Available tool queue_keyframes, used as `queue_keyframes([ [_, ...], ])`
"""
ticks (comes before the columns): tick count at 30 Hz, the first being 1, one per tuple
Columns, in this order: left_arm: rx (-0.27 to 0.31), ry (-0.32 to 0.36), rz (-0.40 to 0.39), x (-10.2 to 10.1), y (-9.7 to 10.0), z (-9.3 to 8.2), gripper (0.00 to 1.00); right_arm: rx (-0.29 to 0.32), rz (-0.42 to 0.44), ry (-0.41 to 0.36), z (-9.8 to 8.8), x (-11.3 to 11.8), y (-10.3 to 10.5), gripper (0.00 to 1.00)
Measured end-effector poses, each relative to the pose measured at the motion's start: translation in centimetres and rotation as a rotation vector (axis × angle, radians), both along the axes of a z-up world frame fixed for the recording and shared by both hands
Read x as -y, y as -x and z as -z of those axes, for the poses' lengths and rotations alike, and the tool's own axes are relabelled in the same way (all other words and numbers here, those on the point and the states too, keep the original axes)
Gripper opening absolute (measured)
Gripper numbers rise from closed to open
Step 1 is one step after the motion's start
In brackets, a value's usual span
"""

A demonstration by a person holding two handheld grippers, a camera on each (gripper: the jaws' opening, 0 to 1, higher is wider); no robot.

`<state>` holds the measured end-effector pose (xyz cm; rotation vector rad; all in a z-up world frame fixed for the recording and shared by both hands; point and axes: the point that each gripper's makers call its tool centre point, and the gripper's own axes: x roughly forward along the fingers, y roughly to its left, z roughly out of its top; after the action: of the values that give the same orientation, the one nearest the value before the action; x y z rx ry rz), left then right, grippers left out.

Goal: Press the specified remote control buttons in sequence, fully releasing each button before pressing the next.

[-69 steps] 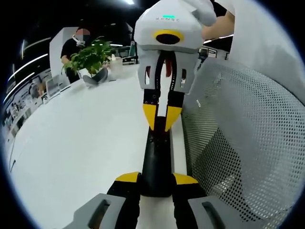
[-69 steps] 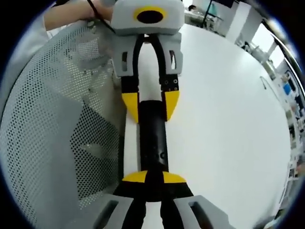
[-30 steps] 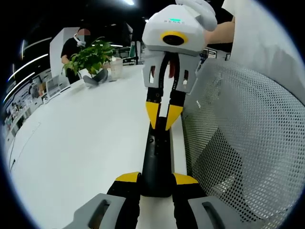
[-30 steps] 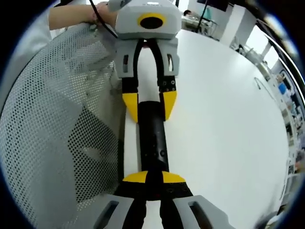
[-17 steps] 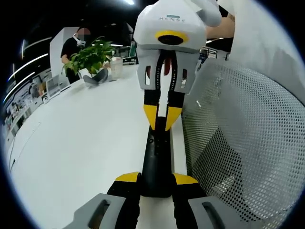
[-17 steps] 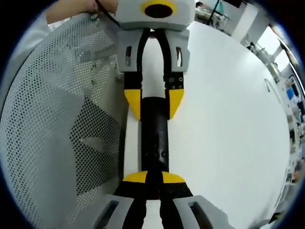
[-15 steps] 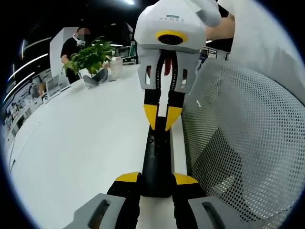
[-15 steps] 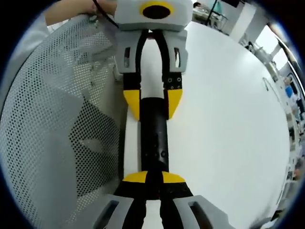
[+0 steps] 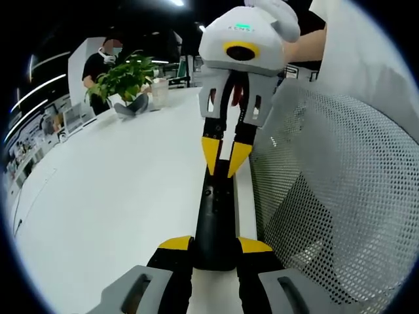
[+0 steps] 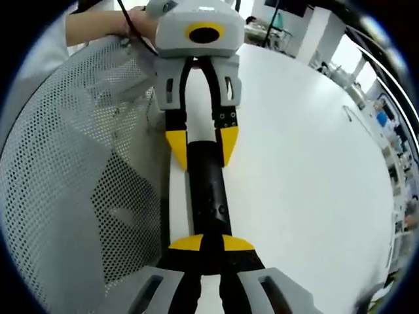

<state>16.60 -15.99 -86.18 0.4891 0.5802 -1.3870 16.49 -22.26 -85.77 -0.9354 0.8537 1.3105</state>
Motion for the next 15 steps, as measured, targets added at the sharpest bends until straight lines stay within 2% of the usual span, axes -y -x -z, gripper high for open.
queue_keyframes([
  [4,0.0,0.0,-0.004,-0.01,0.01,0.04,0.25,-0.01,0.03,-0.023,-0.04,-0.04,-0.05,0.05],
  [15,-0.002,0.004,-0.007,0.01,0.01,0.04,0.25,-0.001,0.031,-0.025,-0.02,-0.03,0.04,0.03],
])
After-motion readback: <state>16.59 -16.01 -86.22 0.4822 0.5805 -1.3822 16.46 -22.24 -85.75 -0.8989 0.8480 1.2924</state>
